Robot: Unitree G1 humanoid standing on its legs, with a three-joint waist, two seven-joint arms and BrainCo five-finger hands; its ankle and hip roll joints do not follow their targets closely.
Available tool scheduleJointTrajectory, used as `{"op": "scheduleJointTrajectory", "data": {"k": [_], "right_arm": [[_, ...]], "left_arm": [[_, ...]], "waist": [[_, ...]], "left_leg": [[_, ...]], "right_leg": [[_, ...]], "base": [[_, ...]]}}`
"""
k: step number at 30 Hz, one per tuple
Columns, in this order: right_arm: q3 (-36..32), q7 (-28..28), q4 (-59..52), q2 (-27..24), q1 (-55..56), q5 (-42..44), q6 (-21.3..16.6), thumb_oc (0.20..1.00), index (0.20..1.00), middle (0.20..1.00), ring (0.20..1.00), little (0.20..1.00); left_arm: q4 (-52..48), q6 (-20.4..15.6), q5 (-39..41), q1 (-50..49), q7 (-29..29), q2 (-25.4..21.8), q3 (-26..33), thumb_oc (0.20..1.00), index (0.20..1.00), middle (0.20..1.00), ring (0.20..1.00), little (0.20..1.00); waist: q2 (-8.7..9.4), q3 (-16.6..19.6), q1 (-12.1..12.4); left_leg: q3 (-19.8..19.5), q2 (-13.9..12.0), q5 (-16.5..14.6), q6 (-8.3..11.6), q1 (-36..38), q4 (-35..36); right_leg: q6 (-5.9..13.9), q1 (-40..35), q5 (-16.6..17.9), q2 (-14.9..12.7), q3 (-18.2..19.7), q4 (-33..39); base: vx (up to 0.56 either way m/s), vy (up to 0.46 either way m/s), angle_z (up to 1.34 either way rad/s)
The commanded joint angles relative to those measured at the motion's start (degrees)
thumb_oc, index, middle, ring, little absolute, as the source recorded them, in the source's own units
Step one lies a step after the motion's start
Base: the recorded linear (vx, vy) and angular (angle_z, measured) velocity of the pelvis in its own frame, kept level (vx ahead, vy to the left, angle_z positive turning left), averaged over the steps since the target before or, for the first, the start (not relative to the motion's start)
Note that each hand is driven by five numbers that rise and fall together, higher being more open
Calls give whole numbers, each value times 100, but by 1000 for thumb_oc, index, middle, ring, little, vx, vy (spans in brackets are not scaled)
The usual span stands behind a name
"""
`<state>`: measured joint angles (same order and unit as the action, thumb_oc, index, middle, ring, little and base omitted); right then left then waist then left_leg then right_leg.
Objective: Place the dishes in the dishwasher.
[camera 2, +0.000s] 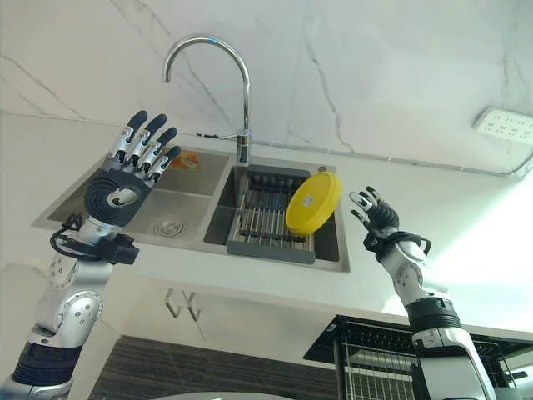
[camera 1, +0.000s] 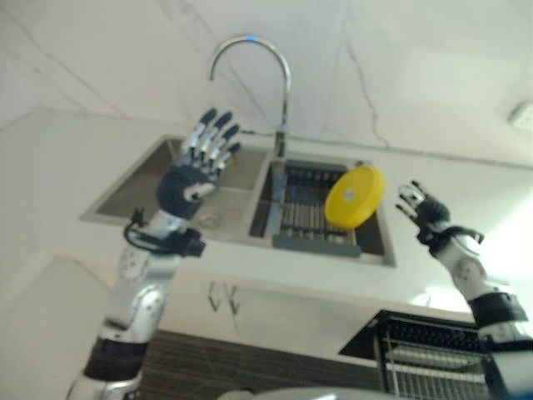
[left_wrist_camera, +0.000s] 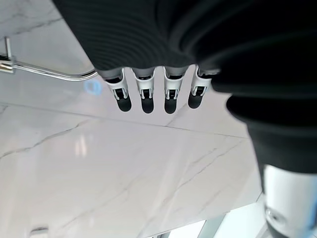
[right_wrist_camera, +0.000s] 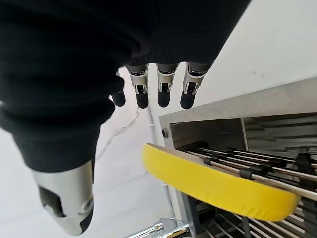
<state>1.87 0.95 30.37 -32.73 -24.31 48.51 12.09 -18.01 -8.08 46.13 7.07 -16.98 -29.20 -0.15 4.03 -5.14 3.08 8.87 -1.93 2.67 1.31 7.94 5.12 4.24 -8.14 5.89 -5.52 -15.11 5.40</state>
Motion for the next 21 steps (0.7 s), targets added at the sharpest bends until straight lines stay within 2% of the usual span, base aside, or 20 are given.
{"op": "scheduleJointTrajectory", "data": {"k": [1, 21], "right_arm": [[-6, 135, 172, -484, -737, 256, -197, 1000, 1000, 1000, 1000, 1000], [387, 337, 1054, -494, -1236, 302, -61, 1000, 1000, 1000, 1000, 1000]], "left_arm": [[123, -235, 148, 407, 45, -183, -354, 1000, 1000, 1000, 1000, 1000], [187, -196, 179, 590, 175, -294, -438, 1000, 1000, 1000, 1000, 1000]], "waist": [[-121, 128, 243], [-207, 168, 387]], "left_leg": [[-49, 8, -448, 8, 49, -12], [-207, 8, -385, 79, 30, -12]], "right_leg": [[75, -164, -497, 163, -97, -40], [35, -247, -567, 146, -280, -40]], "base": [[-5, -8, 6], [-16, -9, 6]]}}
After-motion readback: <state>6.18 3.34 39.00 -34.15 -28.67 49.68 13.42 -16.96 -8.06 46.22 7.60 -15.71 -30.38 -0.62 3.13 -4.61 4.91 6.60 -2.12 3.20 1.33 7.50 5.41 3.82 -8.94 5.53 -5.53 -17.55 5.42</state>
